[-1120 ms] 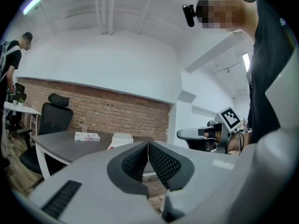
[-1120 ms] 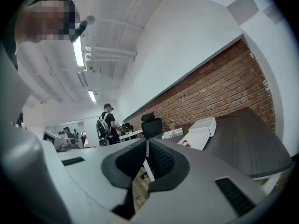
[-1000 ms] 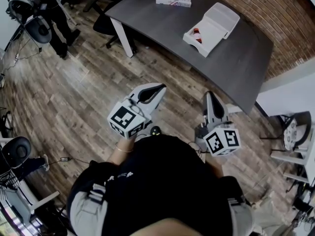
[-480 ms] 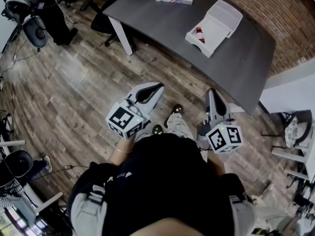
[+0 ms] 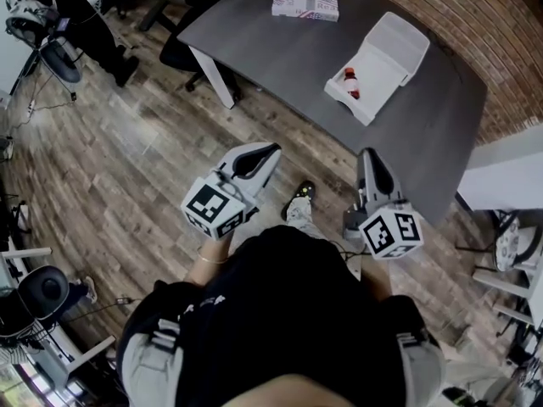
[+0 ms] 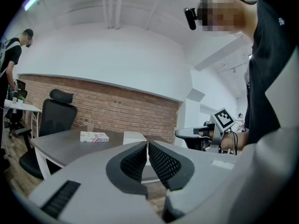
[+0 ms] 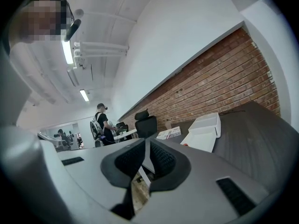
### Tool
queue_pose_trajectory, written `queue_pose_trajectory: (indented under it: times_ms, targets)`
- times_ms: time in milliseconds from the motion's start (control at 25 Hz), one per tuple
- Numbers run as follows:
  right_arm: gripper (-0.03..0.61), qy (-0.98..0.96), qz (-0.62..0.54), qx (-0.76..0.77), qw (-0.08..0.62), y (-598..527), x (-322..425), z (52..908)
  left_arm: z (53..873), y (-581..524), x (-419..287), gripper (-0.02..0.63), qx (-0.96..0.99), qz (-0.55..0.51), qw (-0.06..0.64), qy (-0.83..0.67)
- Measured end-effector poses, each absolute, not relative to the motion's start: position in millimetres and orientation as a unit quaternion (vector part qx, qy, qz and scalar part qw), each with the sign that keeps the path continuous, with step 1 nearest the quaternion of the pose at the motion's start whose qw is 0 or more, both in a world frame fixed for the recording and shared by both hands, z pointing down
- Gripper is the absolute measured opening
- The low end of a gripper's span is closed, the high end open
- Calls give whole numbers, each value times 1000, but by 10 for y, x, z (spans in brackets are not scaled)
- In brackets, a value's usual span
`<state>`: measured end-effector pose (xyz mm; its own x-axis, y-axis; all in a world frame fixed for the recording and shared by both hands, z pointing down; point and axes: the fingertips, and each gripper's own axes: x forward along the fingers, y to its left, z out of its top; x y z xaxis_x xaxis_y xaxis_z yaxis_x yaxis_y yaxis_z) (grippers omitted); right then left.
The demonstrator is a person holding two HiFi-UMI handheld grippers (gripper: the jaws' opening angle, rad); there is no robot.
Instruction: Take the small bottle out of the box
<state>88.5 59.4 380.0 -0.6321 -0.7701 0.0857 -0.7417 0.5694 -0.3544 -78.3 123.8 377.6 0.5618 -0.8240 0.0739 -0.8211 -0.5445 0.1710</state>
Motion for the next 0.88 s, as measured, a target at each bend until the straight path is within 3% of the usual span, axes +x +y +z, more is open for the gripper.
queue_pose_trajectory:
  times_ms: [880]
  targets:
    - [43, 858, -213, -468, -13, -1365, 1058, 4150, 3859, -951, -587, 5, 902, 3, 101, -420]
